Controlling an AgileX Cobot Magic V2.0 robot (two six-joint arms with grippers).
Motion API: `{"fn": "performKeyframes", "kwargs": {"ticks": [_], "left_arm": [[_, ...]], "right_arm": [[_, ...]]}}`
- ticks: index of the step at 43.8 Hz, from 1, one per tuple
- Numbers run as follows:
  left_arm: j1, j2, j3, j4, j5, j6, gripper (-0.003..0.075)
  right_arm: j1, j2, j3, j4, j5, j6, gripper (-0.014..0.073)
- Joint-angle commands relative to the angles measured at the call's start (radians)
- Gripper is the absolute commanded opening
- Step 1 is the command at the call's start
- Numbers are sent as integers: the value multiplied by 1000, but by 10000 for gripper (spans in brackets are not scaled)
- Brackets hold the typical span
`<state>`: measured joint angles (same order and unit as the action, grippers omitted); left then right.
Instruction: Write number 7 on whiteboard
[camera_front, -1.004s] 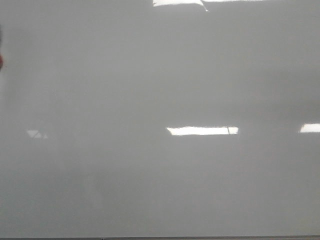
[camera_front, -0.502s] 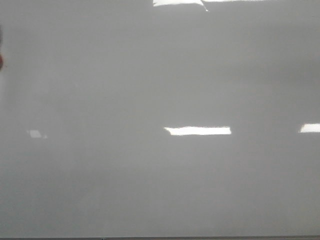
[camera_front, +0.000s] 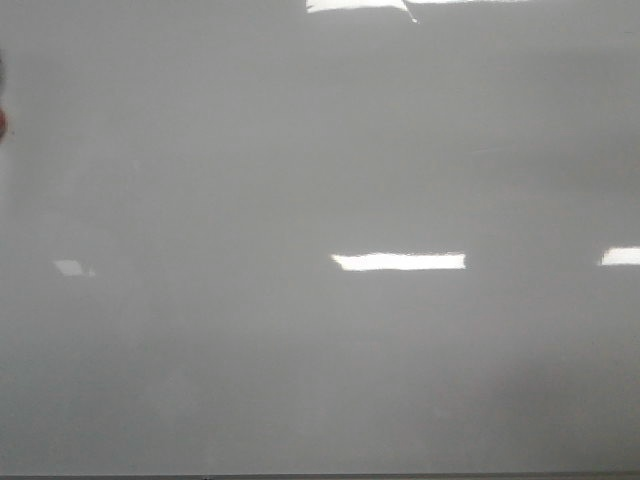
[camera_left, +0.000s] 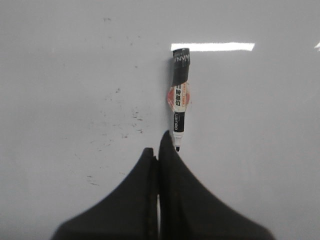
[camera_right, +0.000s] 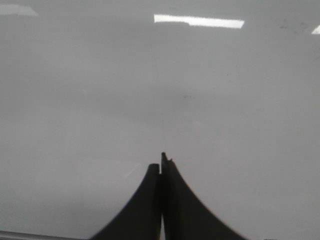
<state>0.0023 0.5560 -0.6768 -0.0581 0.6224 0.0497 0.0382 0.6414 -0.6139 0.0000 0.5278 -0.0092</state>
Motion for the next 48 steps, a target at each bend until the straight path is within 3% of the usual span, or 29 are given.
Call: {"fn": "performKeyframes", "kwargs": {"ticks": [1, 3, 8, 13, 22, 29, 48], "left_arm": [[-3, 30, -24, -10, -67, -1, 66], [-3, 41, -24, -10, -67, -1, 142], [-3, 78, -24, -8, -71, 1, 425], [-15, 134, -27, -10, -78, 13, 590], [-113, 262, -54, 13, -100, 55, 599], [-103, 406, -107, 13, -101, -39, 599], [-94, 687, -126, 7, -423, -60, 599]], "right_arm": [[-2, 12, -31, -10, -56, -17, 171], [-2, 12, -31, -10, -57, -17, 283], [-2, 12, -31, -10, -64, -16, 549], [-2, 12, -31, -10, -64, -16, 601], [-2, 12, -31, -10, -69, -16, 591], [-2, 12, -31, -10, -70, -16, 591], [-2, 12, -31, -10, -72, -16, 591]]}}
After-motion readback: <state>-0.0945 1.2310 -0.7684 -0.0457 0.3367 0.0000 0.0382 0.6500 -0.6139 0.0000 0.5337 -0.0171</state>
